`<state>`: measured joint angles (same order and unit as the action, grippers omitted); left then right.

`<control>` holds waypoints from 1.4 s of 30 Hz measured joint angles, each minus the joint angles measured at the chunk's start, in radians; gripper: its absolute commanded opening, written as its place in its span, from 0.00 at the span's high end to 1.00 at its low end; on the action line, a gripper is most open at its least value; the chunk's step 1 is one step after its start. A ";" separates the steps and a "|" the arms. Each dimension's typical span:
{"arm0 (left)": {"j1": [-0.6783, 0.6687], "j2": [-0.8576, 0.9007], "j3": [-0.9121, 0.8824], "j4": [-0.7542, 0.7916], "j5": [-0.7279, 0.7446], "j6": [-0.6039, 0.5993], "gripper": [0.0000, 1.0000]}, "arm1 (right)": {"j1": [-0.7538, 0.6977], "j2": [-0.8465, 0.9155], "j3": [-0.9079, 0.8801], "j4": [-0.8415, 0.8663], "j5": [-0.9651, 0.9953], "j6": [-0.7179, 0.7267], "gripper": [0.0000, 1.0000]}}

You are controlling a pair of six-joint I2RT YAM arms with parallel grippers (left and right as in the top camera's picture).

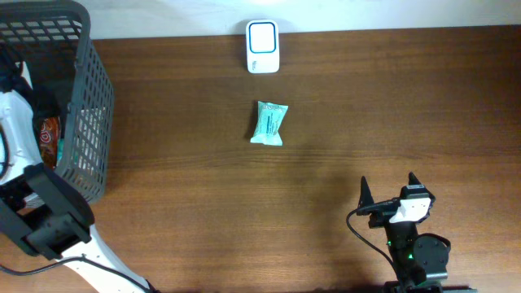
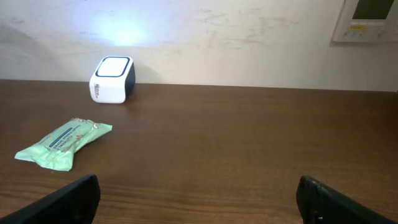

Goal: Scan the item barcode
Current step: 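Return the left gripper to the basket and grasp the red Delfi bar, then swipe the red Delfi bar past the scanner and place it beside the tissues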

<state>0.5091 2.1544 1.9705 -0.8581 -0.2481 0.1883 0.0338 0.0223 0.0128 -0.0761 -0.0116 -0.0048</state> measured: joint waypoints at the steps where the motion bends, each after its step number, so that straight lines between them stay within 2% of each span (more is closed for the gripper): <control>1: 0.008 0.004 0.000 -0.013 -0.008 0.003 0.23 | 0.000 0.000 0.000 0.000 0.000 0.000 0.01; 10: 0.031 0.140 -0.029 -0.050 0.013 0.055 0.28 | 0.000 0.000 0.000 0.000 0.000 0.000 0.01; 11: 0.031 0.146 -0.031 -0.050 0.014 0.060 0.37 | 0.000 0.000 0.000 0.000 0.000 0.000 0.01; 12: 0.031 0.158 -0.032 -0.049 0.016 0.067 0.40 | 0.000 0.000 0.000 0.000 0.000 0.000 0.01; 13: 0.031 0.163 -0.032 -0.050 0.023 0.067 0.55 | 0.000 0.000 0.000 0.000 0.000 0.000 0.01; 15: 0.034 0.166 -0.032 -0.047 0.027 0.081 0.76 | 0.000 0.000 0.000 0.000 0.000 0.000 0.01; 16: 0.037 0.169 -0.032 -0.047 0.028 0.087 1.00 | 0.000 0.000 0.000 0.000 0.000 0.001 0.01; 20: 0.049 0.174 -0.030 -0.050 0.029 0.074 1.00 | 0.000 0.000 0.000 0.000 0.000 0.000 0.01; 25: 0.049 0.156 0.056 -0.130 0.084 -0.061 1.00 | 0.000 0.000 0.000 0.000 0.000 0.000 0.01; 30: 0.048 -0.092 0.207 -0.127 0.442 -0.203 1.00 | 0.000 0.000 0.000 0.000 0.000 0.000 0.01; 34: 0.046 -0.388 0.248 -0.091 0.745 -0.390 1.00 | 0.000 0.000 0.000 0.000 0.000 0.000 0.01; 37: 0.021 -0.470 0.251 -0.091 0.904 -0.563 1.00 | 0.000 0.000 0.000 0.000 0.000 0.000 0.01; 39: -0.068 -0.473 0.251 -0.111 0.981 -0.631 1.00 | 0.000 0.000 0.000 0.000 0.000 0.000 0.01; 42: -0.285 -0.457 0.245 -0.142 0.984 -0.610 1.00 | 0.000 0.000 0.000 0.000 0.000 0.001 0.02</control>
<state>0.2237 1.6974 2.2158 -1.0004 0.7357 -0.4221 0.0338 0.0223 0.0128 -0.0761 -0.0113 -0.0040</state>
